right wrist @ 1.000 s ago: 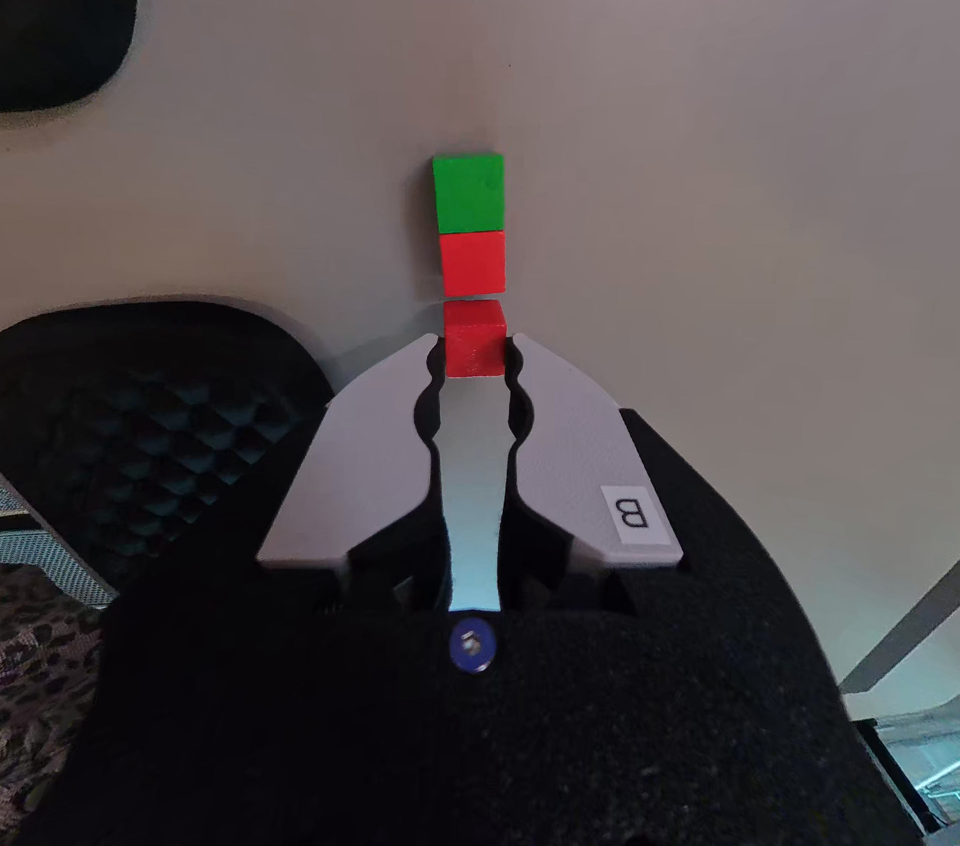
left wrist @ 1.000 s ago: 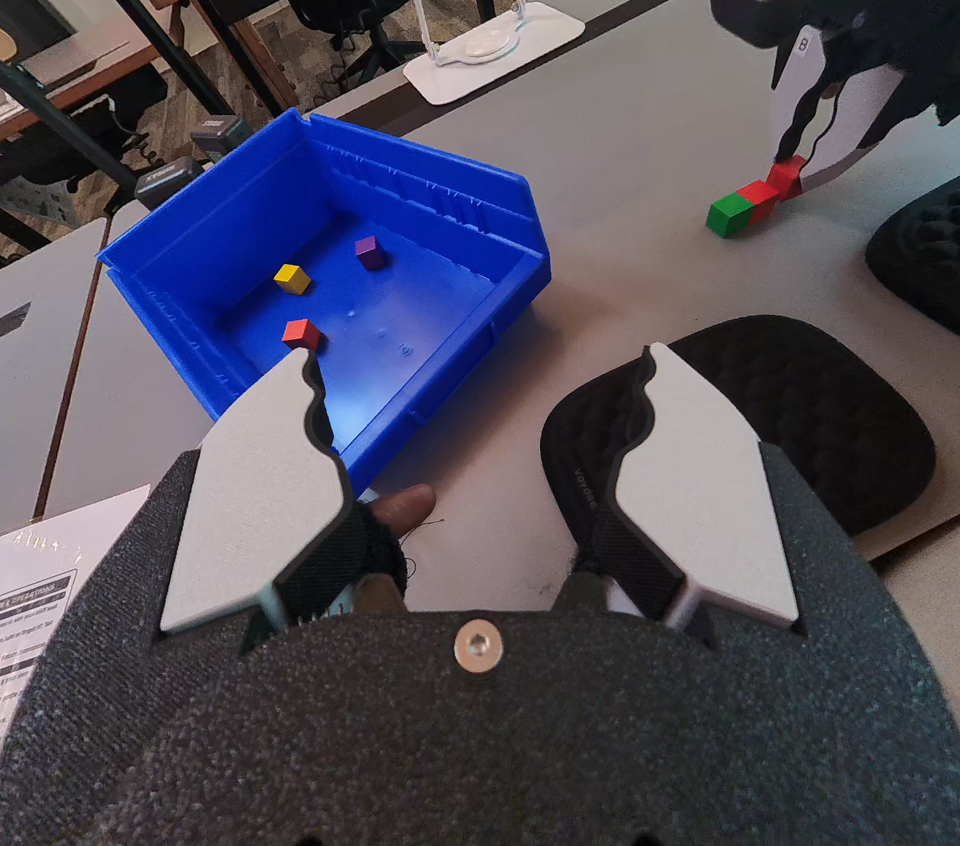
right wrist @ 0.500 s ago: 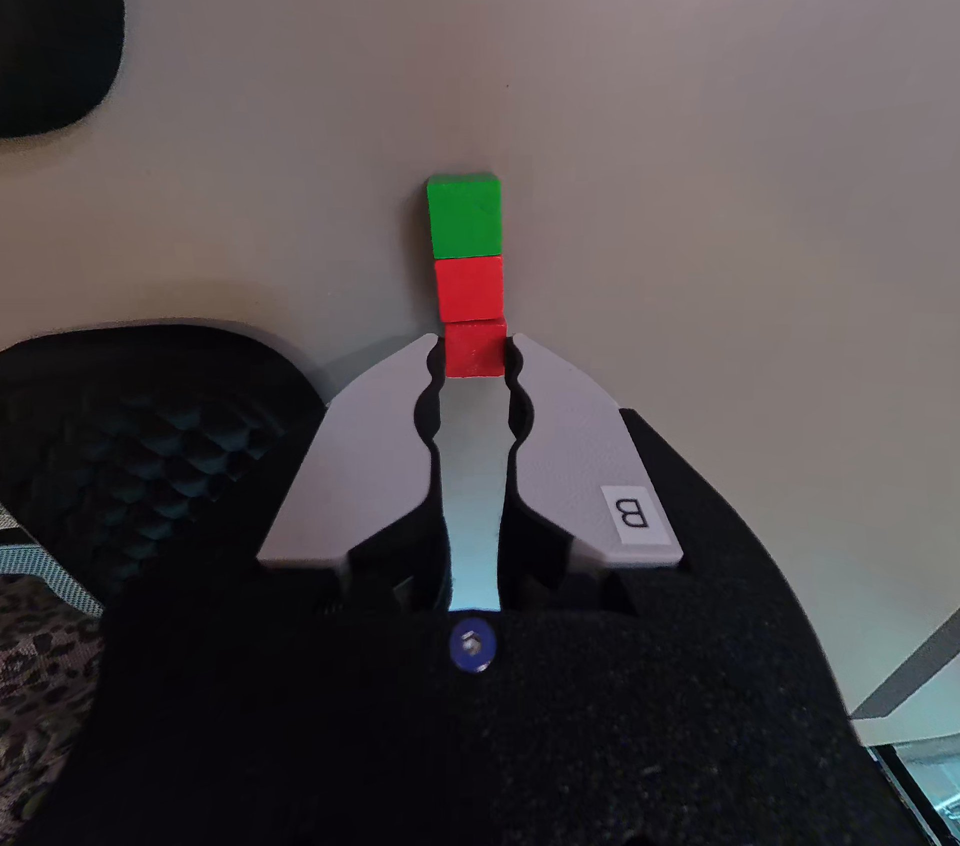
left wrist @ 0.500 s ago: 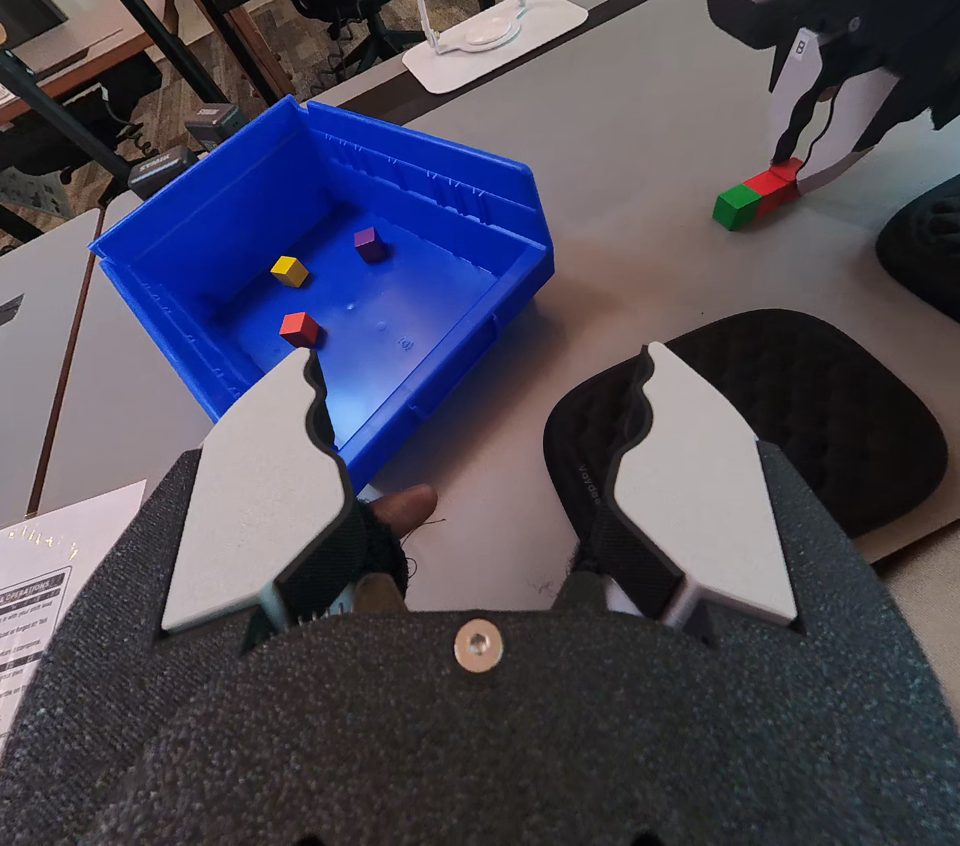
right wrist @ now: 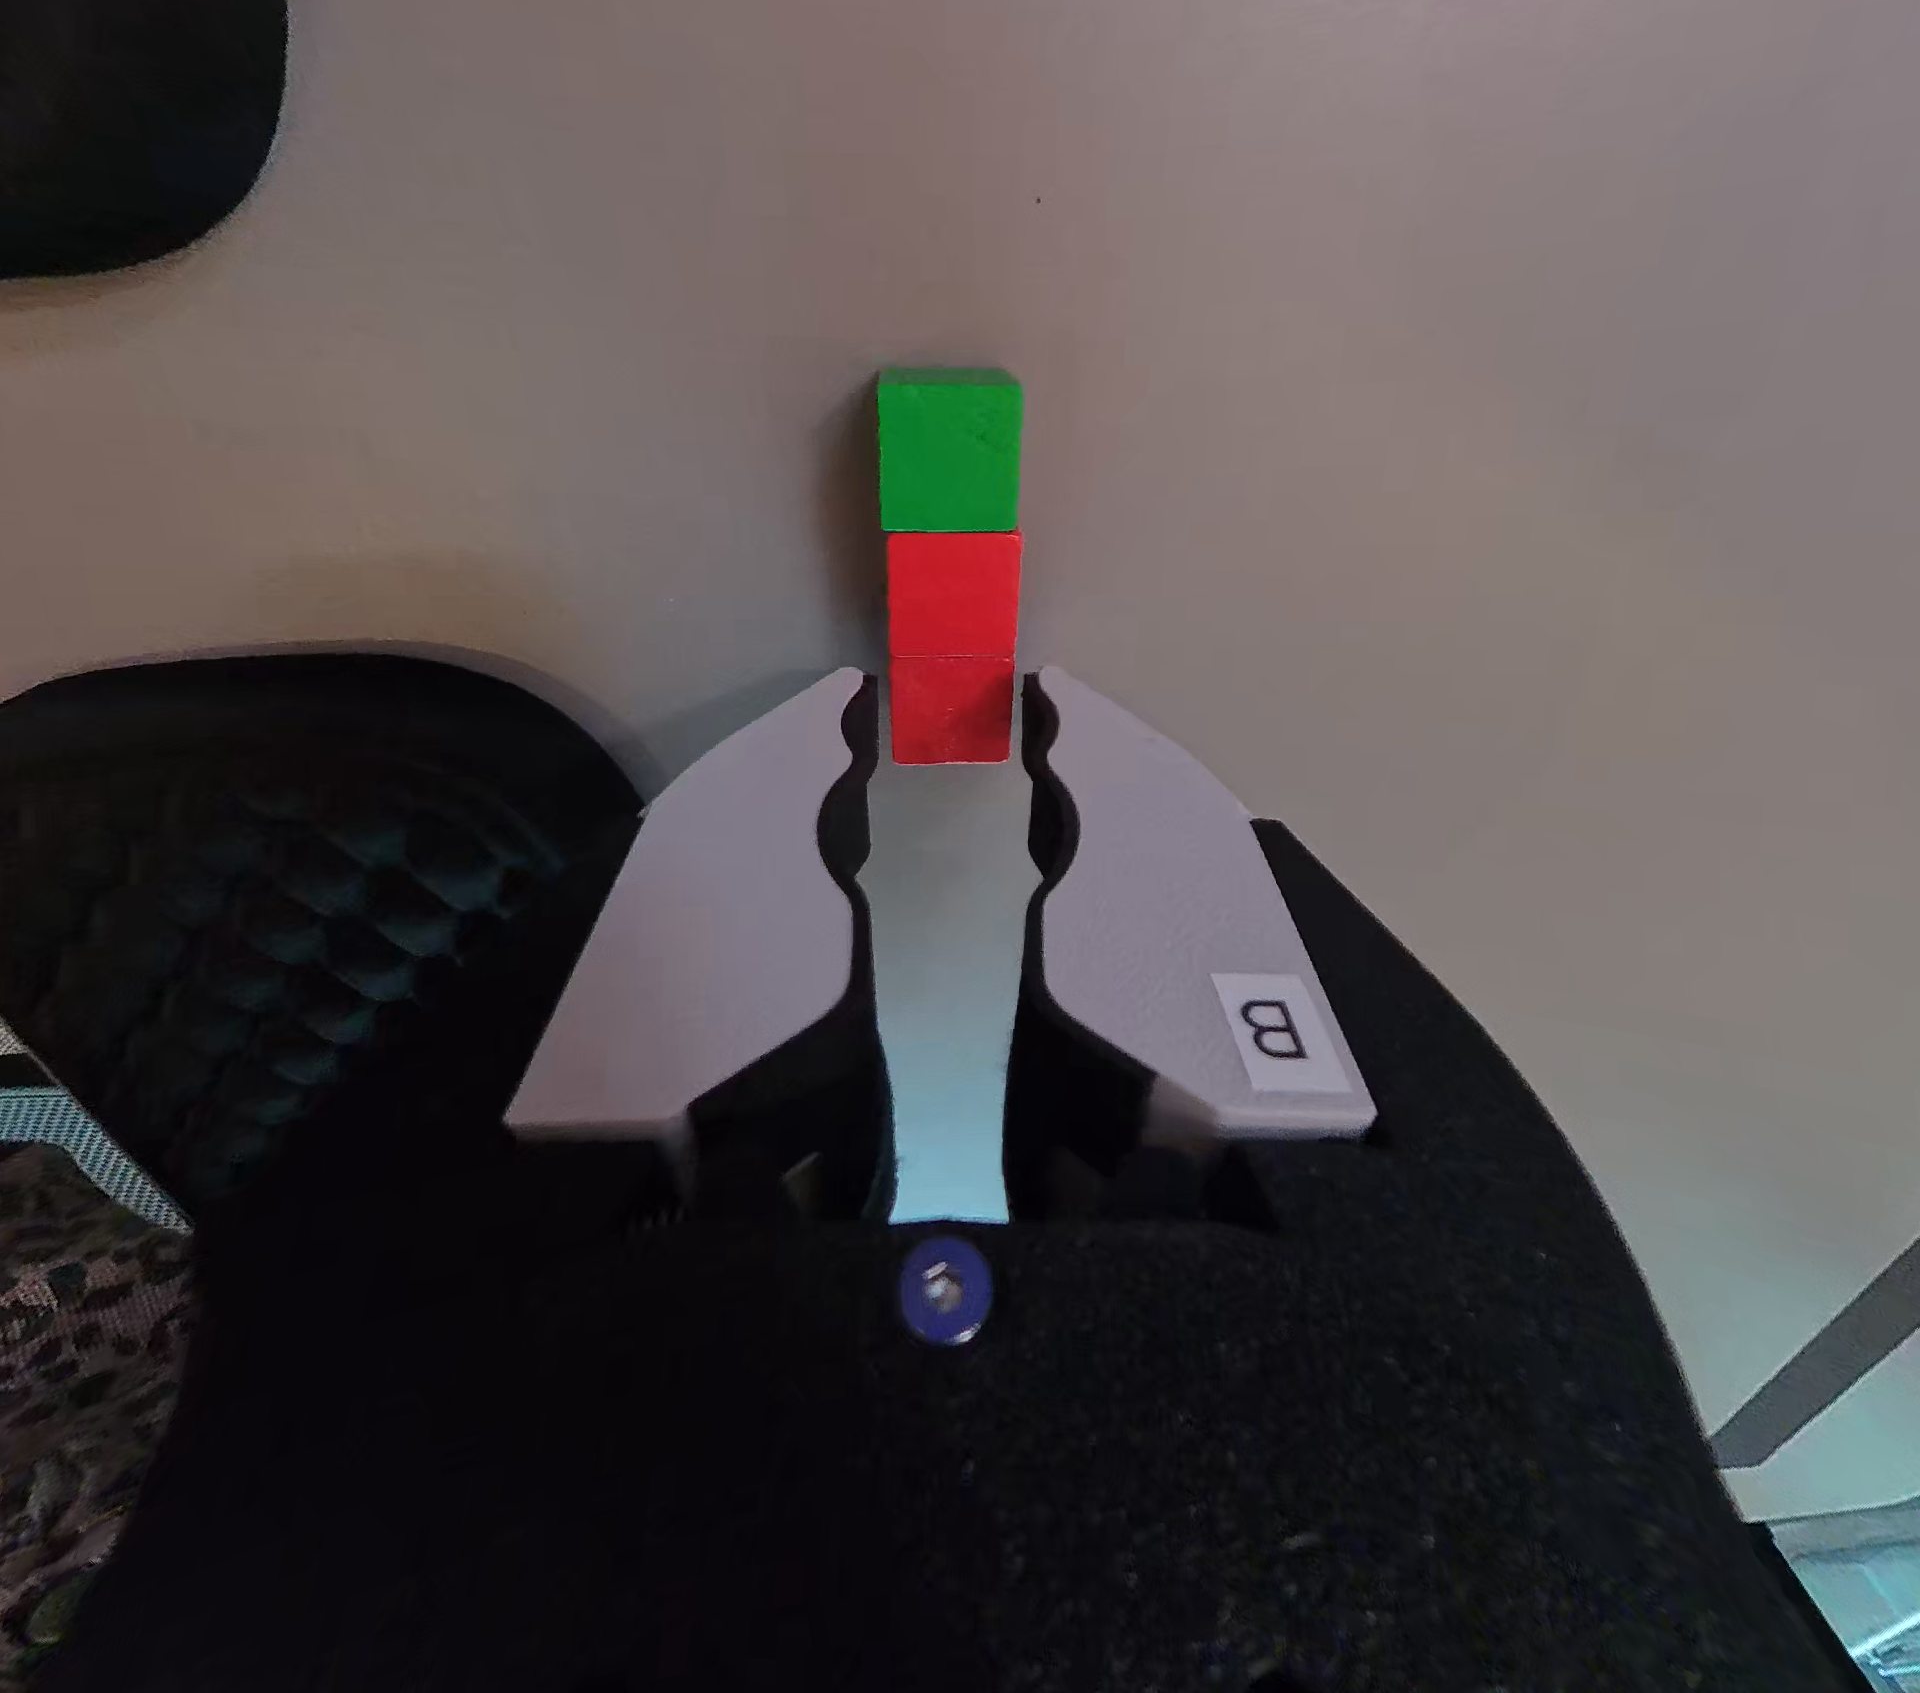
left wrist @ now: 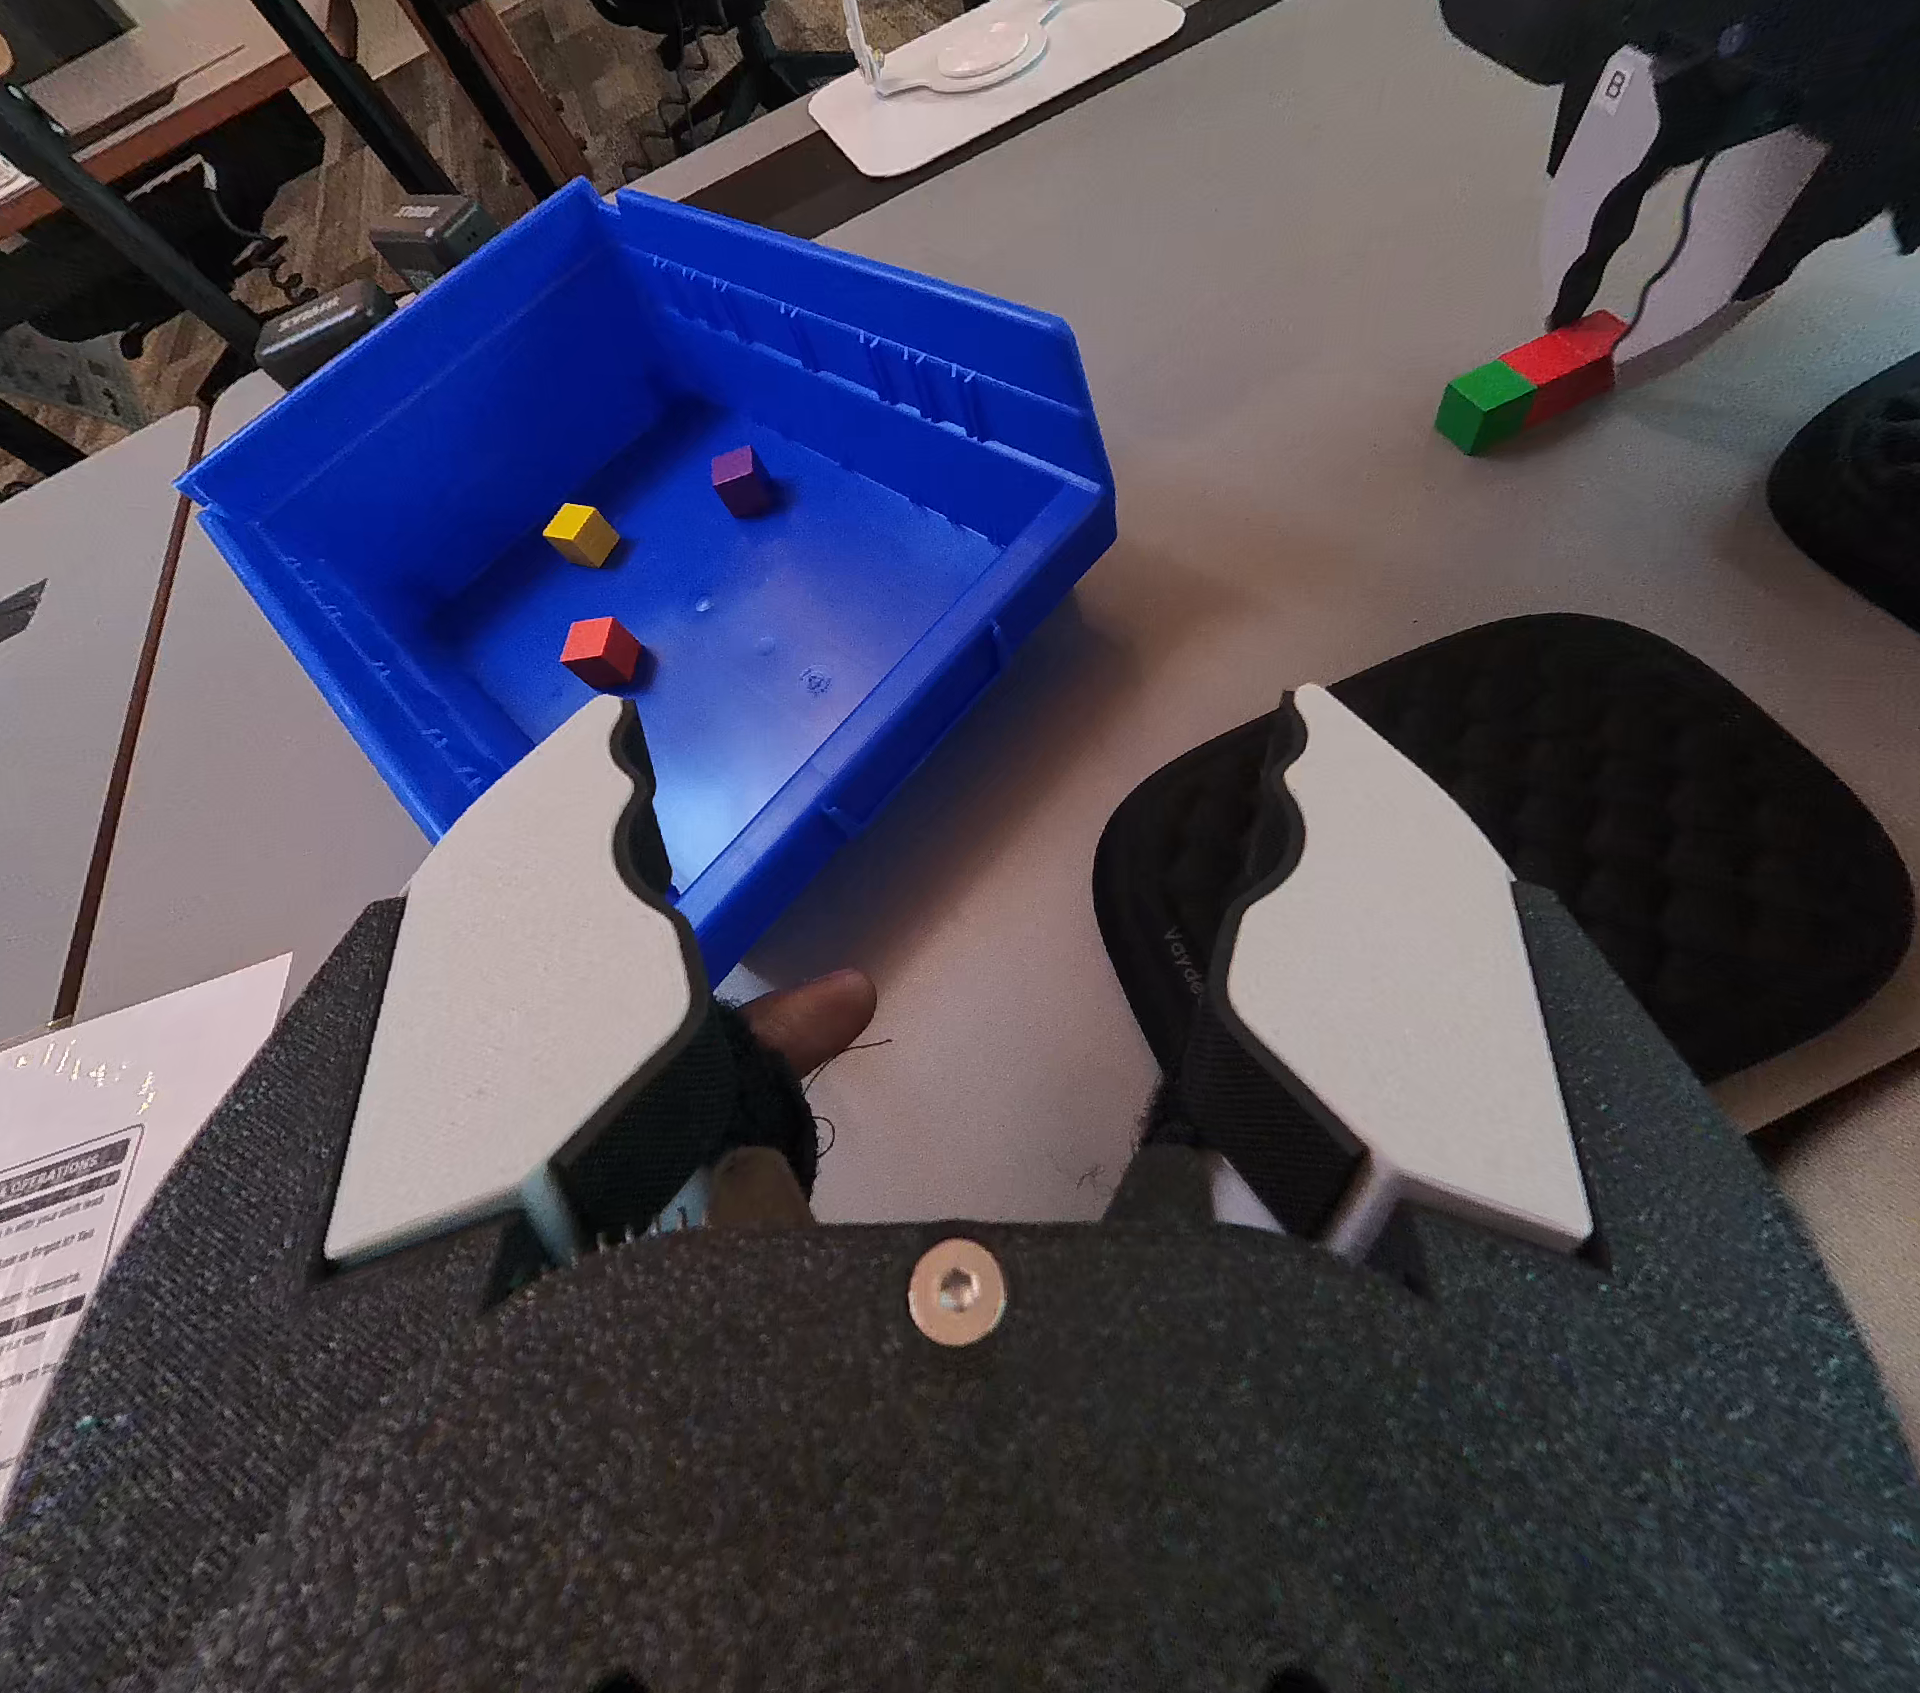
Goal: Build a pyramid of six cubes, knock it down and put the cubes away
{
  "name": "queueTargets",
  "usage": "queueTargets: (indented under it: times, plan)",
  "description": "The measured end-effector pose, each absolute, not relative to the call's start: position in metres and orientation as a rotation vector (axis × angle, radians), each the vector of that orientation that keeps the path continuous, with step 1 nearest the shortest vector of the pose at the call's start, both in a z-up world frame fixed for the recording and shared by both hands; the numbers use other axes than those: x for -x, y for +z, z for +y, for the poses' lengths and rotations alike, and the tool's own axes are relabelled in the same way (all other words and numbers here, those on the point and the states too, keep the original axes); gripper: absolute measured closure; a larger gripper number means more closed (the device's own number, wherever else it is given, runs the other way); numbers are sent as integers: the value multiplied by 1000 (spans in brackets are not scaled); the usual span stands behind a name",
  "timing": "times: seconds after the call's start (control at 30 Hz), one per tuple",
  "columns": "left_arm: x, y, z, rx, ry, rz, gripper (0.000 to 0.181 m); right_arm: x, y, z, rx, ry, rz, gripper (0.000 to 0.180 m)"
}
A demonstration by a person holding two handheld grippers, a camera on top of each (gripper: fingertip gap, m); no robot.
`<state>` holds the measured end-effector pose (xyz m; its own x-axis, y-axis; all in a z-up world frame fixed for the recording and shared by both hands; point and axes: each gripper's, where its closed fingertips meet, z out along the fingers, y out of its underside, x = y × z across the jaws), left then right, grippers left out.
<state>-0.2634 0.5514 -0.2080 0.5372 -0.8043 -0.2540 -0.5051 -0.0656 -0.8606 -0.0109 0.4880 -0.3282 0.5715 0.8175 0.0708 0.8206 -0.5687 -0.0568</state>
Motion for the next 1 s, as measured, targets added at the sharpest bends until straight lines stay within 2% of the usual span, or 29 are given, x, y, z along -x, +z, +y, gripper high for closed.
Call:
queueTargets:
  times: [0.17, 0.23, 0.4, 0.53, 0.8, 1.0]
  plan:
    - [266, -208, 553, 1726, -356, 1095, 71, 15, -310, 482, 2706, -33, -1399, 146]
    - [267, -209, 553, 1731, -359, 1092, 71, 28, -284, 489, 2633, -6, -1363, 145]
    - [266, -211, 554, 1729, -365, 1094, 71, 100, -215, 534, 2383, 115, -1353, 151]
    - [271, -207, 554, 1718, -371, 1076, 71, 166, -195, 593, 2335, 152, -1360, 146]
    - [292, -211, 557, 1751, -378, 1012, 72, 195, -247, 729, 2633, -98, -1303, 141]
    - [313, -217, 556, 1800, -351, 934, 72, 189, -298, 767, 2803, -171, -1262, 139]
